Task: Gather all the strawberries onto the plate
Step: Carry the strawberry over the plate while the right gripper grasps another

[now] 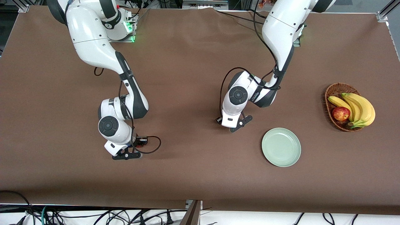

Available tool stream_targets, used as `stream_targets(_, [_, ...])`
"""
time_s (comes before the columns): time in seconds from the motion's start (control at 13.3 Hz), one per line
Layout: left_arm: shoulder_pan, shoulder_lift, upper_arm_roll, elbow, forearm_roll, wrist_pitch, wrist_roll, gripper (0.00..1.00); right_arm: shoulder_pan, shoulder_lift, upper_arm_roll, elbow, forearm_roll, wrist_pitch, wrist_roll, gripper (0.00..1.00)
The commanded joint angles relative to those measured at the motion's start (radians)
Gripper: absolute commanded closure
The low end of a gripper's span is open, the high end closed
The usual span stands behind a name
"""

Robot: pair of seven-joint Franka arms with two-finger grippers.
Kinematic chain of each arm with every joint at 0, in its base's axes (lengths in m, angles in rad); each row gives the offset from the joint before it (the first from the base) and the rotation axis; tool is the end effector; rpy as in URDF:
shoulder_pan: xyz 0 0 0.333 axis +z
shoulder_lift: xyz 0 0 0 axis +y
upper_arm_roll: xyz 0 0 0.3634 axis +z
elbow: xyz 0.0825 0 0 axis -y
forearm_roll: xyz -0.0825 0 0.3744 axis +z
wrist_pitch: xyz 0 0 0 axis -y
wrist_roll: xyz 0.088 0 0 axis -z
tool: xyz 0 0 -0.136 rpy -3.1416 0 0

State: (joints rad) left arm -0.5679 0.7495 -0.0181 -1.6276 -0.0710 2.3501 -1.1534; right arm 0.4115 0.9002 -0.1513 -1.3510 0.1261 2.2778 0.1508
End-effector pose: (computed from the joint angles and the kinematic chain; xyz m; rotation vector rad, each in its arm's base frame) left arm 0.5920 -0.3939 0.1915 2.9705 0.9559 -0.1015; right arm 0.7364 0.2304 0.1941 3.1259 0.1375 0.0637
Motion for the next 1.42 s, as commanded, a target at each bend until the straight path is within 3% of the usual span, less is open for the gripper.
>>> stream_targets(0.0, [-0.018, -0.027, 0.006, -0.018, 0.025, -0.014, -0.026, 0.43, 0.006, -0.015, 0.035, 0.012, 0.074, -0.006, 0.001, 0.82])
stream_targets(0.15, [-0.017, -0.035, 0.004, -0.02, 0.025, -0.018, -0.025, 0.64, 0.021, -0.017, 0.074, 0.012, 0.119, -0.006, 0.045, 0.82])
stream_targets(0.3, [-0.026, -0.033, 0.004, -0.021, 0.025, -0.043, -0.026, 0.68, 0.056, -0.018, 0.093, 0.021, 0.129, 0.0, 0.16, 0.82])
stream_targets(0.45, [-0.032, -0.035, 0.004, -0.032, 0.025, -0.045, -0.02, 0.89, 0.102, -0.017, 0.093, 0.032, 0.129, 0.005, 0.266, 0.82])
stream_targets(0.52, [-0.027, -0.038, 0.007, -0.031, 0.025, -0.049, -0.014, 0.93, 0.118, -0.008, 0.095, 0.045, 0.125, 0.023, 0.301, 0.82])
stream_targets(0.75, [0.02, -0.102, 0.035, -0.017, 0.045, -0.151, 0.109, 0.93, 0.15, -0.001, 0.093, 0.046, 0.124, 0.06, 0.366, 0.82])
stream_targets(1.05, [0.164, -0.151, 0.035, -0.014, 0.045, -0.215, 0.5, 0.91, 0.159, 0.0, 0.096, 0.046, 0.132, 0.068, 0.4, 0.82])
stream_targets(1.35, [0.314, -0.119, 0.033, 0.046, 0.045, -0.204, 0.993, 0.91, 0.283, 0.008, 0.096, 0.056, 0.133, 0.158, 0.617, 0.8])
